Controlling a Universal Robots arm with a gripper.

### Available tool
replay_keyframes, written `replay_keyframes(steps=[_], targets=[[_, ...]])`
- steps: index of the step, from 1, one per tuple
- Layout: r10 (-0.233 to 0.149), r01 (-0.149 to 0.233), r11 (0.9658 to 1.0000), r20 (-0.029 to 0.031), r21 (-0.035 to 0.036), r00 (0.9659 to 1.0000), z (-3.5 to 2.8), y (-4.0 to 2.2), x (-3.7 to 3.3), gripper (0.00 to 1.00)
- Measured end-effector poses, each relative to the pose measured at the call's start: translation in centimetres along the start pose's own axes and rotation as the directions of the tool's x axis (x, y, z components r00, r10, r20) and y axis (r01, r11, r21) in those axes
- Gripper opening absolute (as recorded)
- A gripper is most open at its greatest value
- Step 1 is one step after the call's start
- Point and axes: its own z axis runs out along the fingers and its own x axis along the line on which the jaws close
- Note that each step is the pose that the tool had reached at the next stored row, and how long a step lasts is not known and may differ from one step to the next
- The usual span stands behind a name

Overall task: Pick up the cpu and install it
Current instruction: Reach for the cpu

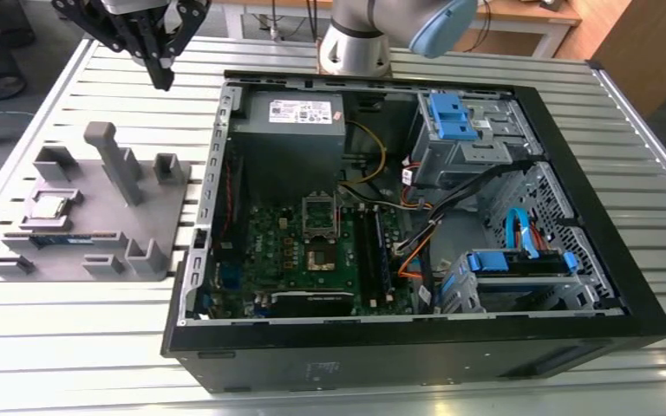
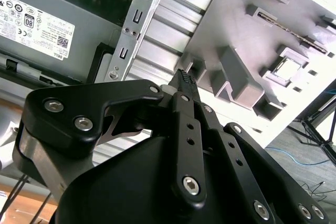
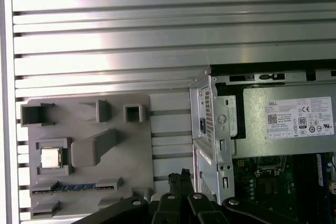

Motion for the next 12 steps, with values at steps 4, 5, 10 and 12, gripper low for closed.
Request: replay_keyframes(steps=[4, 5, 10, 12], targets=[[0.0, 0.0, 1.0, 0.0, 0.0, 1.0, -0.01, -0.01, 0.13, 0.11], [0.0, 0.0, 1.0, 0.0, 0.0, 1.0, -0.01, -0.01, 0.17, 0.11], [0.0, 0.0, 1.0, 0.0, 0.0, 1.0, -0.01, -0.03, 0.45, 0.11], [0.0, 0.0, 1.0, 0.0, 0.0, 1.0, -0.02, -0.04, 0.58, 0.11]])
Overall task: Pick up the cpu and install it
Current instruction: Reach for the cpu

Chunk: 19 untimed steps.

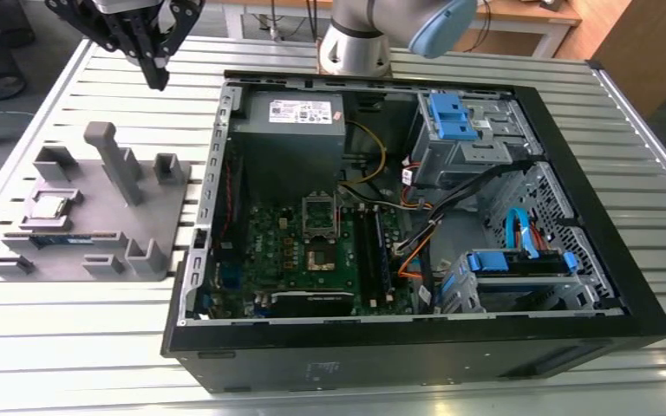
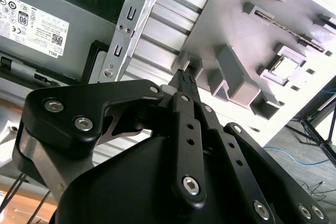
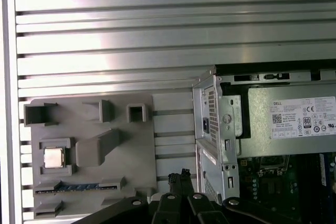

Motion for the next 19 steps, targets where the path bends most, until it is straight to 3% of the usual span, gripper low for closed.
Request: replay_keyframes(steps=[19], targets=[[0.0, 0.0, 1.0, 0.0, 0.0, 1.0, -0.05, -0.12, 1.57, 0.11]])
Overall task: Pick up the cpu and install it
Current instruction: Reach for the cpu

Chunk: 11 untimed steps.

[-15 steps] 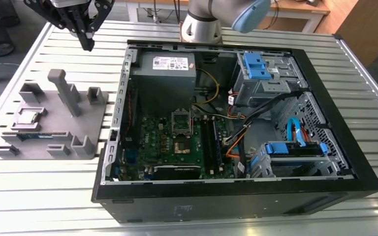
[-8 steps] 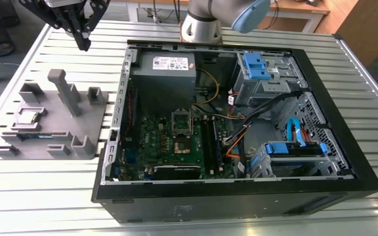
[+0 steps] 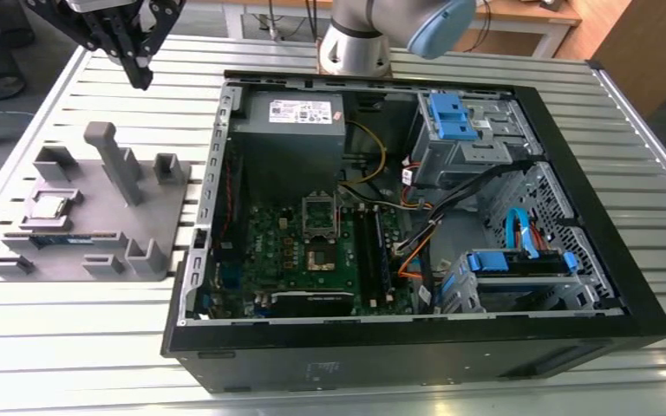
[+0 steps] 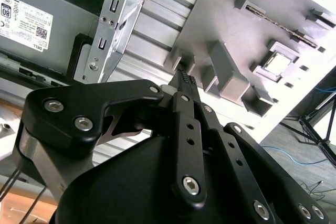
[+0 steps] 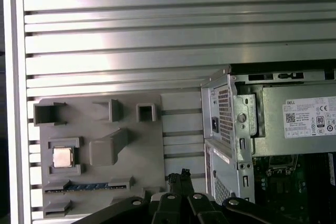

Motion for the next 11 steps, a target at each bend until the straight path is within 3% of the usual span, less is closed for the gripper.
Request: replay_keyframes(steps=[11], targets=[[0.0, 0.0, 1.0, -0.0001, 0.0001, 1.0, -0.05, -0.09, 1.18, 0.11]])
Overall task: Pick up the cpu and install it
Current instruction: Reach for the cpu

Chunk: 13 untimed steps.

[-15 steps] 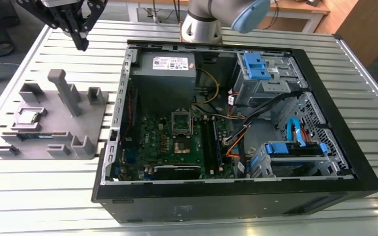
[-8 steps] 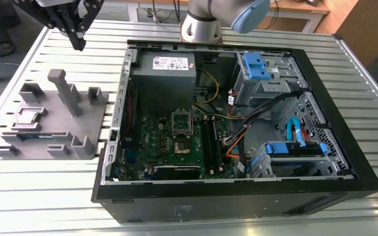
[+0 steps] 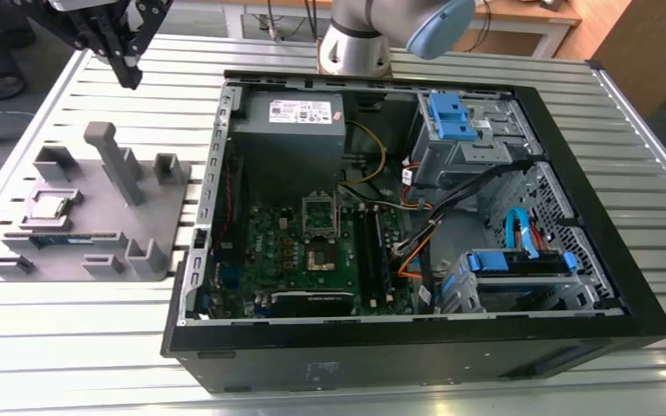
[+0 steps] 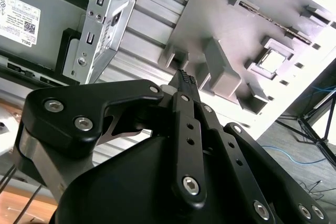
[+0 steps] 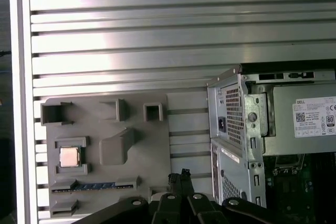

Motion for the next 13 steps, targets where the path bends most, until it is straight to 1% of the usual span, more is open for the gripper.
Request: replay_keyframes(steps=[13], targets=[[0.0, 0.0, 1.0, 0.0, -0.0001, 1.0, -0.05, -0.12, 1.58, 0.11]])
